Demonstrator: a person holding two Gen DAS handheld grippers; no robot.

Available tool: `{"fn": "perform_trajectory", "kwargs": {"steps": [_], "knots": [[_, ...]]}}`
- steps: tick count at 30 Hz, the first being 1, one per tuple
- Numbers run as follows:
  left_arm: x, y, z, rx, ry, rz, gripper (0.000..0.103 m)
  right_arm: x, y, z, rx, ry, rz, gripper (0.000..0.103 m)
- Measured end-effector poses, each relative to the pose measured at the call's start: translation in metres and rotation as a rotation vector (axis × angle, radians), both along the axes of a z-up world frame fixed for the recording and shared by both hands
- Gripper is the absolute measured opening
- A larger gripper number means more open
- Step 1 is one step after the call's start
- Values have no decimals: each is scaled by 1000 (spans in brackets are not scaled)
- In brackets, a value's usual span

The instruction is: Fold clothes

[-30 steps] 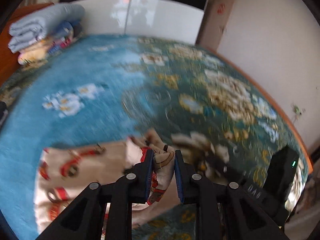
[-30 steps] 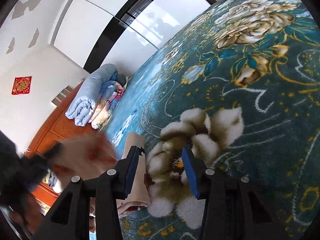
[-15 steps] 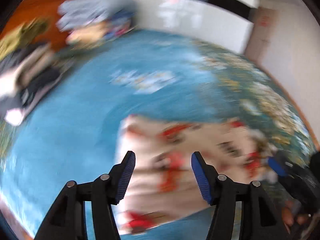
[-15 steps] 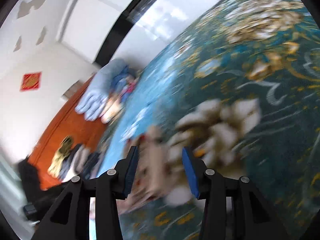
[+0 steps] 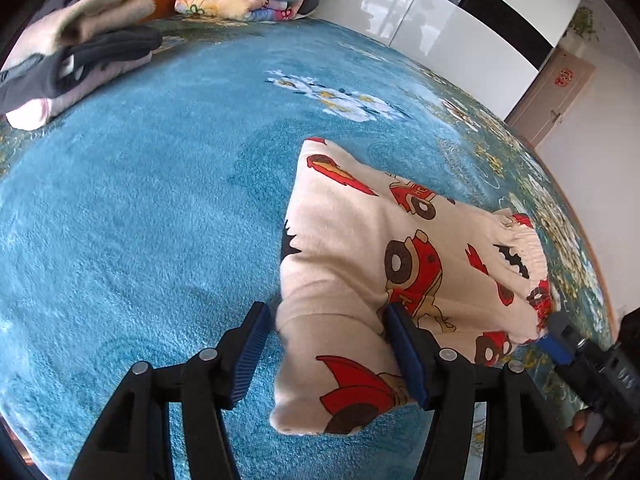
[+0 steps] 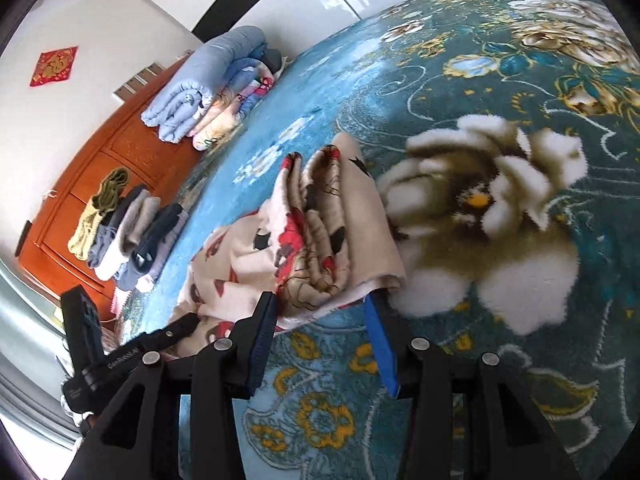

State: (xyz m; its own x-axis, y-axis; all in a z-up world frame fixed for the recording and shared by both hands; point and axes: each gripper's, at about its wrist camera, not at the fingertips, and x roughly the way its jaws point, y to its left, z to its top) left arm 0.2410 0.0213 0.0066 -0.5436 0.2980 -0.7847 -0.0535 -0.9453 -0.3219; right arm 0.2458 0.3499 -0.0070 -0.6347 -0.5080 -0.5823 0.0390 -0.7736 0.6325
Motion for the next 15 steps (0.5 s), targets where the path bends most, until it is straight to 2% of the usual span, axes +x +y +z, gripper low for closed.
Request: {"fn": "perform_trajectory", "kwargs": {"steps": [1, 4, 9, 10, 12, 15], "knots": [[0, -1, 0, 3, -2, 0, 64, 0, -1, 3, -18, 12, -6, 47], [-2, -6, -2, 27, -11, 4, 64, 0, -13, 15, 14, 48, -2, 48], [-1, -7, -3, 40, -12, 2, 64, -10, -18, 0, -6, -28, -7, 47], [0, -7, -3, 41, -13, 1, 64, -10, -15, -2, -18, -39, -19, 43], [-1, -8, -4, 48, -14, 3, 64, -6, -14, 7, -25, -23, -30, 41], [0, -8, -3, 50, -14, 4, 64, 0, -22, 30, 53, 31, -16, 40]]}}
